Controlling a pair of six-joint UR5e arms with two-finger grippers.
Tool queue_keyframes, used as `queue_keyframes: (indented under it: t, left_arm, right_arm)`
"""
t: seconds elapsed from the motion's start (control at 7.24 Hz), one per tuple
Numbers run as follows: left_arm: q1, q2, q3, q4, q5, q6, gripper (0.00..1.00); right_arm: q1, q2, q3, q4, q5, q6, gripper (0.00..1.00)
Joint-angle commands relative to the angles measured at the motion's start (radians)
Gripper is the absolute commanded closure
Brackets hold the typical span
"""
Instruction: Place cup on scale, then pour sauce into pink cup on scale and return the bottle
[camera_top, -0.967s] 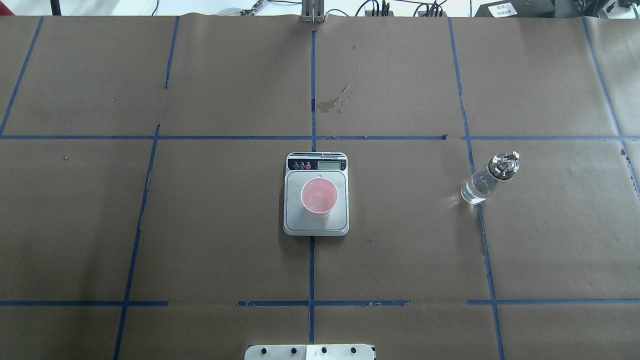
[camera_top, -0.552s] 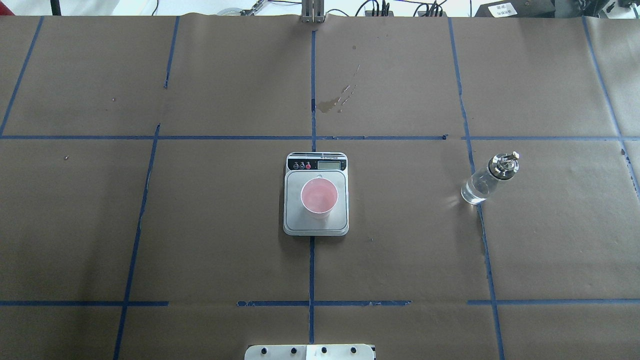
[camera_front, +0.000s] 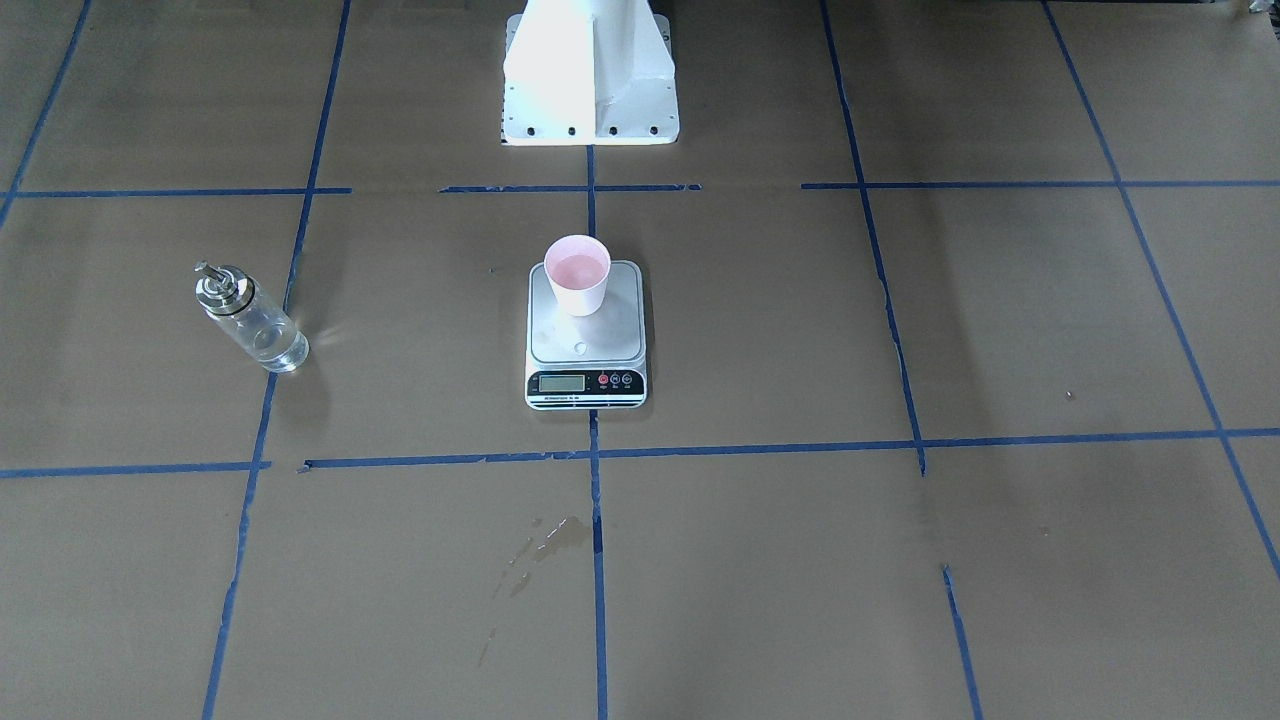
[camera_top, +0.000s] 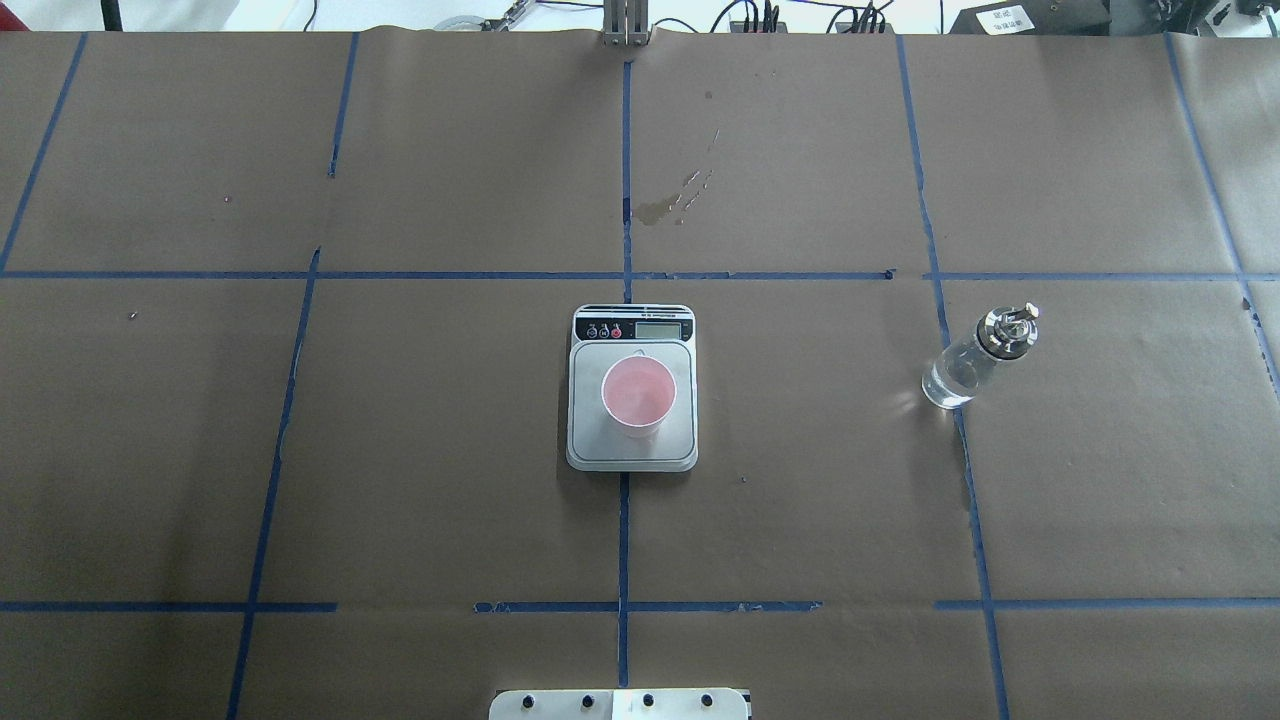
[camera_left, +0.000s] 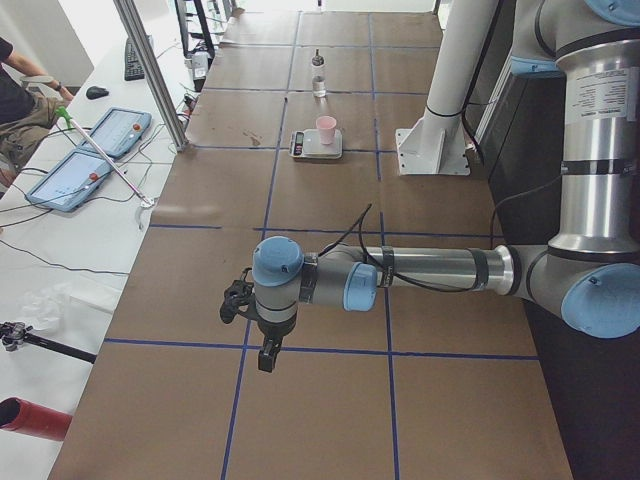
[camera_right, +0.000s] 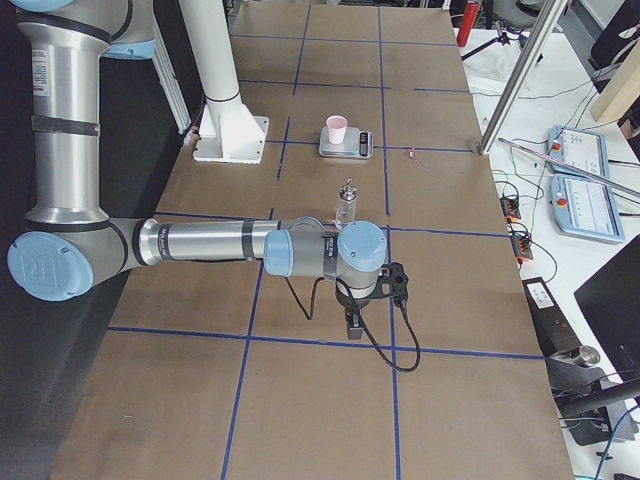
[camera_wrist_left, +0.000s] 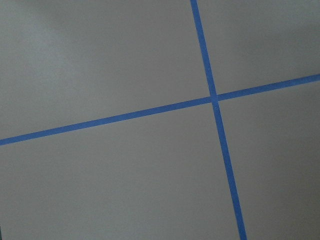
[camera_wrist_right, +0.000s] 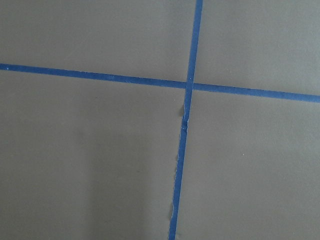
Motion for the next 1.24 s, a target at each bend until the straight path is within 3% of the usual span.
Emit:
queue_keyframes:
  t: [0.0, 0.14, 0.41, 1.1]
  left_arm:
    - [0.001, -0.002, 0.010, 0.000, 0.000, -0.047, 0.00]
    - [0.001, -0.002, 0.007, -0.014, 0.000, -0.150, 0.00]
    - [0.001, -0.002, 0.005, -0.014, 0.000, -0.160, 0.00]
    - [0.001, -0.002, 0.002, -0.012, -0.022, -0.161, 0.00]
  right_arm:
    - [0.000, 0.000, -0.002, 0.000, -0.002, 0.004, 0.00]
    - [0.000, -0.003, -0.004, 0.000, -0.002, 0.019, 0.00]
    - [0.000, -0.003, 0.004, 0.000, -0.002, 0.184, 0.00]
    - [0.000, 0.001, 0.006, 0.002, -0.006, 0.194, 0.00]
